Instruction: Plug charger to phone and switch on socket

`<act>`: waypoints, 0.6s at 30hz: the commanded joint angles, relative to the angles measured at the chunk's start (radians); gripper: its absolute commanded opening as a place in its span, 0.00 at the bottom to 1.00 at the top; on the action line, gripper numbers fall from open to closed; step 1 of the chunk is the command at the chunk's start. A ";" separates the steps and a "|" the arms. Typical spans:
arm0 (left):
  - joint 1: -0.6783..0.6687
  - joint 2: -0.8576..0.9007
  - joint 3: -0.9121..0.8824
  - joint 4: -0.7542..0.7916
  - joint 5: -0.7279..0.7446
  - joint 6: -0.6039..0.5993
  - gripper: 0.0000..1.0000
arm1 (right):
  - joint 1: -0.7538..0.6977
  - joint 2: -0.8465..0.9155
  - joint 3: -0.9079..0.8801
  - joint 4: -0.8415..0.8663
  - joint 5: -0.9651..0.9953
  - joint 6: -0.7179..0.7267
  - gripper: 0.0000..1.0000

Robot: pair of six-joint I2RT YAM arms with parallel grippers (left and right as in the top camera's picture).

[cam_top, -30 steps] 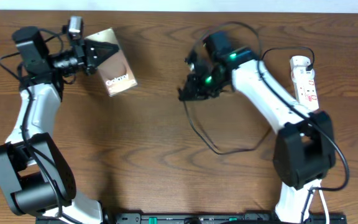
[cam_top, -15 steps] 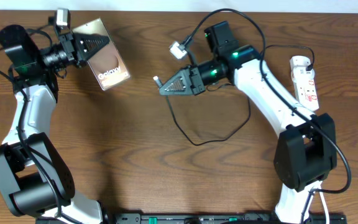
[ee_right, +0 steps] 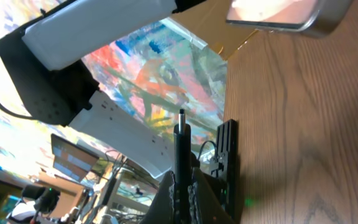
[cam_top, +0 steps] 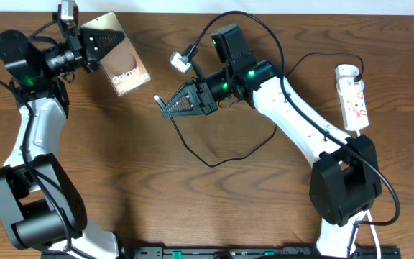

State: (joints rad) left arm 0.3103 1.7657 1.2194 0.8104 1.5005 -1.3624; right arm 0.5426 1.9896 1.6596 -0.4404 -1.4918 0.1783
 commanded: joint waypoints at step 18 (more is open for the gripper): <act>-0.032 -0.008 0.015 0.053 -0.050 -0.042 0.07 | 0.014 0.122 0.007 0.377 -0.068 0.375 0.01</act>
State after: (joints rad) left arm 0.2787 1.7653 1.2194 0.8421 1.4601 -1.3918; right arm 0.5514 2.1178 1.6585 -0.0891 -1.5341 0.4843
